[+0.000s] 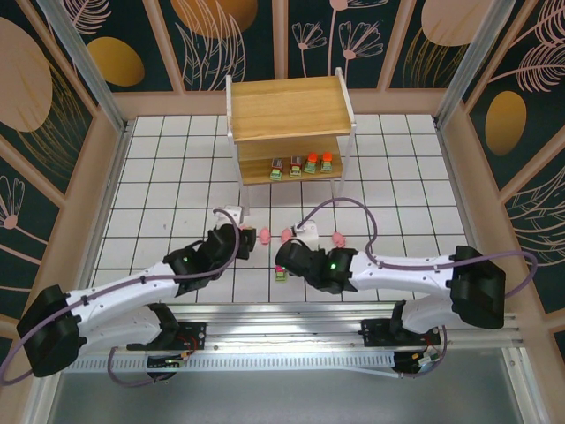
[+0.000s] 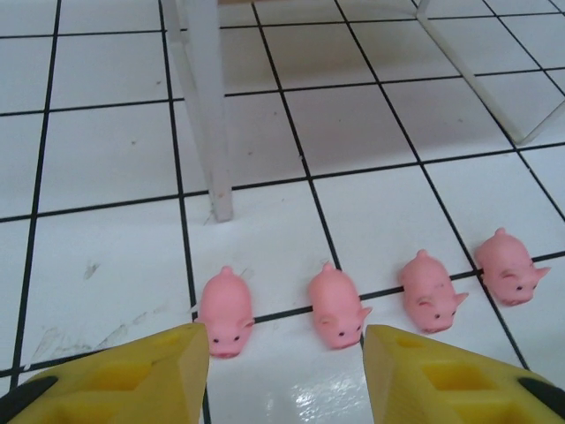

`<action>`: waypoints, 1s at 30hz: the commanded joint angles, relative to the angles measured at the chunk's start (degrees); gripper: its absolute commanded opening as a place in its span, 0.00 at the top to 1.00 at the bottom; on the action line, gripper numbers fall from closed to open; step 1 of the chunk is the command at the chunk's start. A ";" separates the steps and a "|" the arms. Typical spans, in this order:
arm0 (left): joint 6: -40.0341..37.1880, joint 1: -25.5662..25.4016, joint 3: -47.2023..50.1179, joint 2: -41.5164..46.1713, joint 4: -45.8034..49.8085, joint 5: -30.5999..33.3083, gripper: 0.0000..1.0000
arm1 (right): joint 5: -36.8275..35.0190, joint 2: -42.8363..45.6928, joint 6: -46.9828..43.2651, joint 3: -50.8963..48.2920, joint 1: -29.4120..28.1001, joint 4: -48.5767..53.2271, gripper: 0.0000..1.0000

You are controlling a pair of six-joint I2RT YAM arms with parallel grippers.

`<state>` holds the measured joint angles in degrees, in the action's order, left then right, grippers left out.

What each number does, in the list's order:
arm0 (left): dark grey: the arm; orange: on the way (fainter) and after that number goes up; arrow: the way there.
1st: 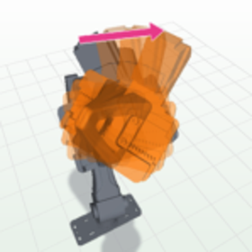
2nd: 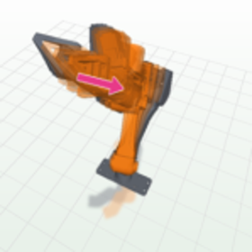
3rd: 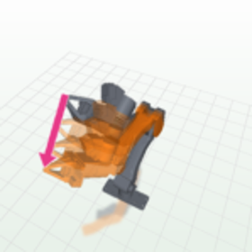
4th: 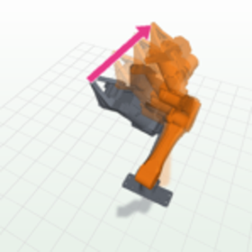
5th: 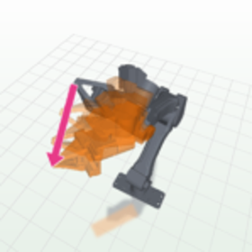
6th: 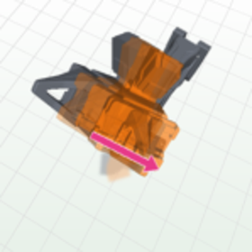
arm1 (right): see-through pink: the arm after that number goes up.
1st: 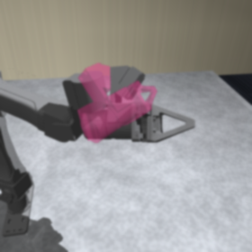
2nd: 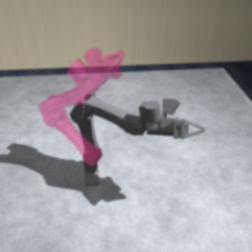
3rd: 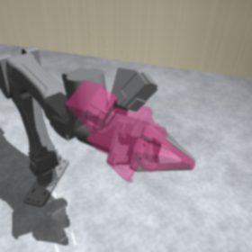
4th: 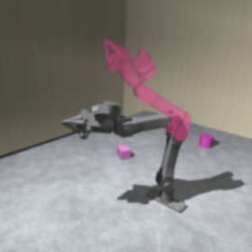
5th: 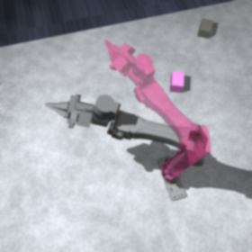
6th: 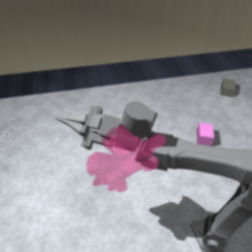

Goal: Place and organize the plastic toys onto the shelf

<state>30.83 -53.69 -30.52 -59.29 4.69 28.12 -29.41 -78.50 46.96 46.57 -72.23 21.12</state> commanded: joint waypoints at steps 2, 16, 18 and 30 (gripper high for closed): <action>1.22 -0.32 3.88 3.21 -0.44 0.86 0.49 | 0.23 -3.45 2.07 3.12 -1.51 -2.30 0.53; 2.83 -0.35 10.60 7.12 -2.13 0.53 0.48 | 2.05 -12.07 6.48 6.28 -4.06 -1.95 0.51; 2.84 -0.33 10.88 7.34 -2.14 0.45 0.48 | 2.03 -13.05 7.48 6.61 -4.40 -1.23 0.51; 2.42 -0.31 11.26 7.34 -2.62 0.19 0.47 | 1.99 -18.07 10.95 8.32 -5.25 1.72 0.50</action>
<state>32.86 -53.69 -19.90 -52.53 3.18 28.08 -26.65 -95.48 55.31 53.34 -77.10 20.16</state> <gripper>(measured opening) 0.526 0.502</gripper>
